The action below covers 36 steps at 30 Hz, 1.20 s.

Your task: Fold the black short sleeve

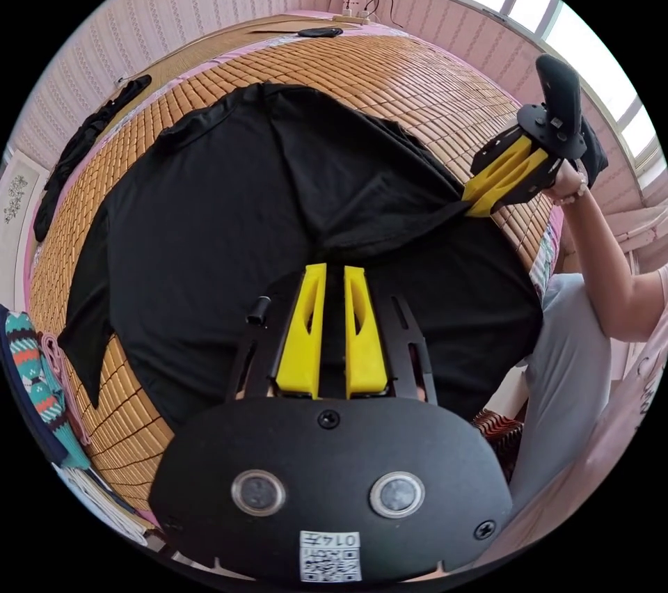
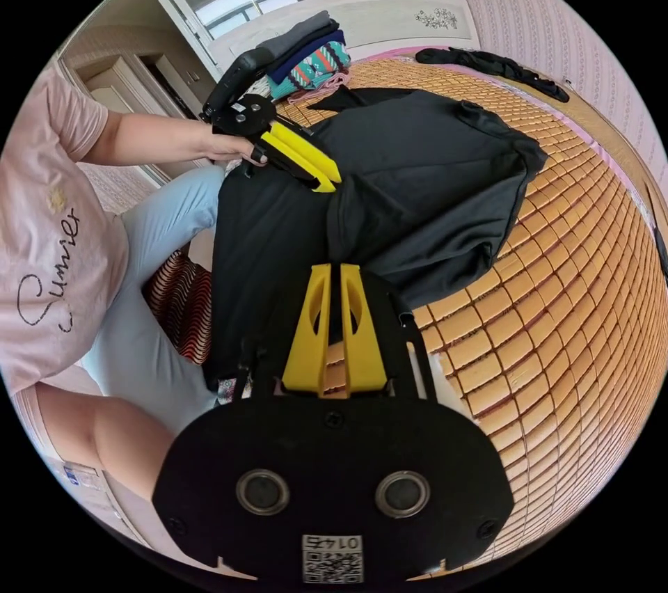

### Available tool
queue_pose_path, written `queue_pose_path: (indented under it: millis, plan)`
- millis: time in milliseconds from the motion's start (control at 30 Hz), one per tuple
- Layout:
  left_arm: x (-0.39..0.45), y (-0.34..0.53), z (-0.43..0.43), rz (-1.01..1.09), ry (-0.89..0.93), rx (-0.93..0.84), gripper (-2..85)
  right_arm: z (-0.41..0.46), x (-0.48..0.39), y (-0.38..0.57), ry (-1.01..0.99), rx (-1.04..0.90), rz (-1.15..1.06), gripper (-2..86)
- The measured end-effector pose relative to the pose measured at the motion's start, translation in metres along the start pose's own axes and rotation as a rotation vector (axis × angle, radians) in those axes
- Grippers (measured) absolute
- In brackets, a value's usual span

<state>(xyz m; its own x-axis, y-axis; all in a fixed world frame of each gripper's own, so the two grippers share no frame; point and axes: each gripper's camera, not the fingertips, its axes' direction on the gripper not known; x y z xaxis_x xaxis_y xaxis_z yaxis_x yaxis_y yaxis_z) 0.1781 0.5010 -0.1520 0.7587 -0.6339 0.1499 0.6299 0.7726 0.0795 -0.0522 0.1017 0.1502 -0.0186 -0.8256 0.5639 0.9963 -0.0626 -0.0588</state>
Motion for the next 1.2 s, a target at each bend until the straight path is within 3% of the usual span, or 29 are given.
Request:
queue_pose_path:
  millis: [133,367,433,533,767,867,1200]
  plan:
    - [-0.004,-0.002,-0.01,0.02,0.046,-0.036,5.3,0.008,0.006,0.004,-0.007,-0.055,-0.006,3.3]
    - [-0.032,-0.052,-0.038,0.14,-0.169,0.075,4.9,-0.033,0.061,0.031,0.039,0.253,0.228,6.5]
    - [-0.047,-0.085,-0.032,0.103,-0.116,0.109,4.9,-0.033,0.067,0.032,0.101,0.269,0.261,8.4]
    - [-0.064,-0.133,-0.015,0.065,-0.051,0.151,5.4,-0.021,0.069,0.027,0.024,0.173,0.198,9.7]
    - [-0.099,-0.187,0.04,-0.092,0.115,0.026,6.8,-0.014,0.099,0.031,0.386,0.217,0.491,11.0]
    - [-0.096,-0.193,0.049,-0.054,0.065,-0.018,5.3,-0.01,0.106,0.027,0.444,0.237,0.553,11.1]
    - [-0.086,-0.209,0.042,0.058,0.052,0.031,-0.9,0.008,0.131,0.03,0.556,0.218,0.679,-0.2]
